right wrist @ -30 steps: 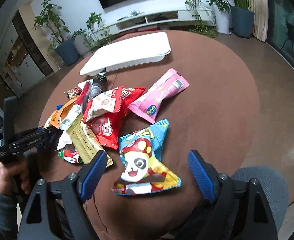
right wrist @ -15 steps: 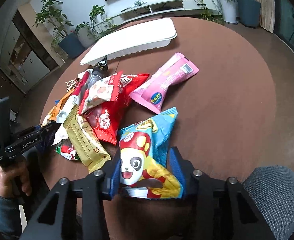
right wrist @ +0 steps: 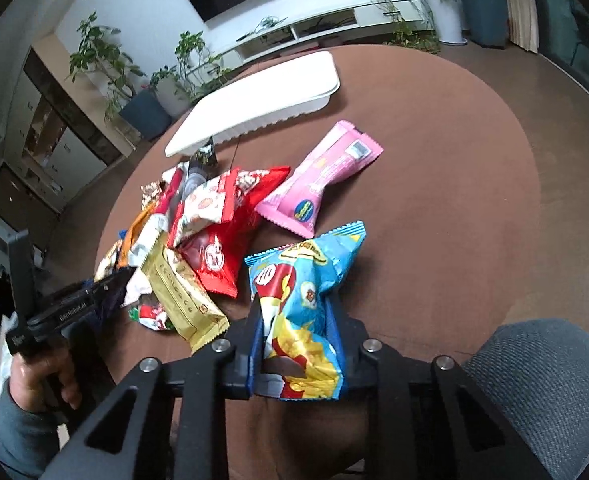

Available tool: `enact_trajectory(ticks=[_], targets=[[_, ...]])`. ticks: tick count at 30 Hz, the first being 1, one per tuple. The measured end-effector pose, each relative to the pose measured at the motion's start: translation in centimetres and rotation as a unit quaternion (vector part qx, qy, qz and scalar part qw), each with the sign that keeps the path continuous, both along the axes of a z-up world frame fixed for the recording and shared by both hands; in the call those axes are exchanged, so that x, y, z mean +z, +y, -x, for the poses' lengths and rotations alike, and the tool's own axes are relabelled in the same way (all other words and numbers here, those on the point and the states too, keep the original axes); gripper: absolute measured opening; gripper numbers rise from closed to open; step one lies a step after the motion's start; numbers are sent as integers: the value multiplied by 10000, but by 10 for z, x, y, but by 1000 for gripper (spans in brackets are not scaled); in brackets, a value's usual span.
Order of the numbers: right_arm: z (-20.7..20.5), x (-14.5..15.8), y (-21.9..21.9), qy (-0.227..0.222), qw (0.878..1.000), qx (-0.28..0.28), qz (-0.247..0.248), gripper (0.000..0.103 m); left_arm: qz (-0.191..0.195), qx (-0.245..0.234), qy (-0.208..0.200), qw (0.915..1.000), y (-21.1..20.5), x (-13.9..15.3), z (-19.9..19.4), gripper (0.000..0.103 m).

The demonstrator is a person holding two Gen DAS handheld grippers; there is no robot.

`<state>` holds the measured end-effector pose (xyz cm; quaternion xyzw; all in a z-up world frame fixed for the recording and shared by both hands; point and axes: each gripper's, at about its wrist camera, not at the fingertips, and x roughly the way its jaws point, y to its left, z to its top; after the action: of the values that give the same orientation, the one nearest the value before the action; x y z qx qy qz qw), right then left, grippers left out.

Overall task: Organize snacks
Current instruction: 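Carry both packets to the white tray and lower them inside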

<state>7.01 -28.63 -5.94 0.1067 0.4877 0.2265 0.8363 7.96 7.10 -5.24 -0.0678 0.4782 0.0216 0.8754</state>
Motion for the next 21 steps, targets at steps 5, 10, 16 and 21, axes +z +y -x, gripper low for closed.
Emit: enact_trajectory(ticks=[5,10,16,21], targets=[[-4,9,-8,-77,9998,-131,-129,30,-70,36,-113,9999,-2,9,1,25],[-8,12,-15,-77,9995,-233,-211,30,-203,68,-213,9995,-3,19,-1,24],[-13,14,-23,-87,9990,-343,-259,30,-298,87,-232,9992,-6,23,-6,25],[-20,18,-31,-146,9985,-451,-283,30,-374,94,-275,9989,-6,29,-11,25]])
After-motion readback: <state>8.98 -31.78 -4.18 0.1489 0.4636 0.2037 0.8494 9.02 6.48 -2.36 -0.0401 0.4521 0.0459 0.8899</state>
